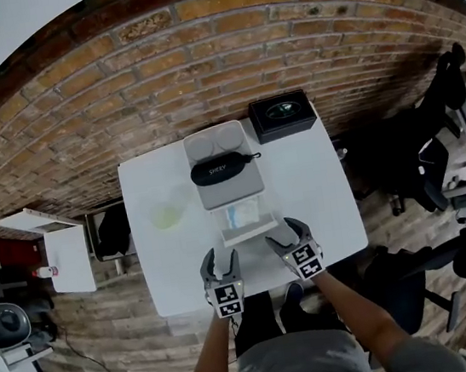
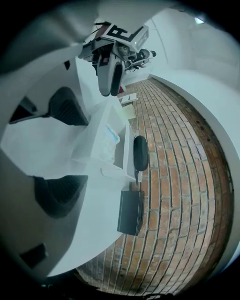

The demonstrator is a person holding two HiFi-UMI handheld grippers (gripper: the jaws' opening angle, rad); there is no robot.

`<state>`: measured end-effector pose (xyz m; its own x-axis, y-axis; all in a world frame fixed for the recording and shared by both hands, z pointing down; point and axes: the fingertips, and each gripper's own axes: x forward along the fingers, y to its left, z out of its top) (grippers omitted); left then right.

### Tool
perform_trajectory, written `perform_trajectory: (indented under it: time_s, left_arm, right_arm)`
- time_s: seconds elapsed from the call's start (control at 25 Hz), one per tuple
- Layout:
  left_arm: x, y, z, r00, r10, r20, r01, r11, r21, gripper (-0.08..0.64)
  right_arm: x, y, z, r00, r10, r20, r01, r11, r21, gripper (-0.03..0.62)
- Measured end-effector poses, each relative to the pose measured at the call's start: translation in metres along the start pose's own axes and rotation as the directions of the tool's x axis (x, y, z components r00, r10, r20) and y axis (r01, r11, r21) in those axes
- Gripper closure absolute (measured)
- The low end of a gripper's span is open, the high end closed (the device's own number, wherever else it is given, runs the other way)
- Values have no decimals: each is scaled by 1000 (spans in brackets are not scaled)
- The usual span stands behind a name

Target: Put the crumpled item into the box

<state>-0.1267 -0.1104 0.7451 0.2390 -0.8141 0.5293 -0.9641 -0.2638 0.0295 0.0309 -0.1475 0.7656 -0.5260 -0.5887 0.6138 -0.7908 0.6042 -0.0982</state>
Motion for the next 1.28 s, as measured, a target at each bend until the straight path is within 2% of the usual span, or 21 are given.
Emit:
perform_trajectory:
  time_s: [0.16, 0.28, 0.6, 0.88, 1.0, 1.28]
  left_arm:
    - [11, 4, -14, 999, -3, -45, 2, 1000, -3, 324]
    - [16, 3, -13, 999, -14, -44, 14, 1000, -2, 324]
    - [20, 1, -11, 998, -37, -45, 37, 999, -2, 324]
    - [23, 8, -7, 999, -16, -51, 16, 1000, 3, 345]
    - [26, 9, -4, 999, -23, -43, 23, 1000, -4, 390]
    - [34, 3, 4, 998, -55, -41, 55, 998, -4, 391]
  right_arm:
    - [5, -4, -1, 1000, -1, -9, 1, 1000, 2, 263]
    - [7, -4, -1, 1000, 1, -12, -1, 1000, -2, 285]
    - [10, 5, 4, 1000, 15, -8, -16, 999, -34, 405]
    - [13, 9, 6, 1000, 15, 0, -15, 1000, -17, 420]
    - [16, 10, 9, 1000, 12, -2, -12, 1000, -10, 428]
    - [21, 3, 14, 1000, 5, -10, -5, 1000, -5, 426]
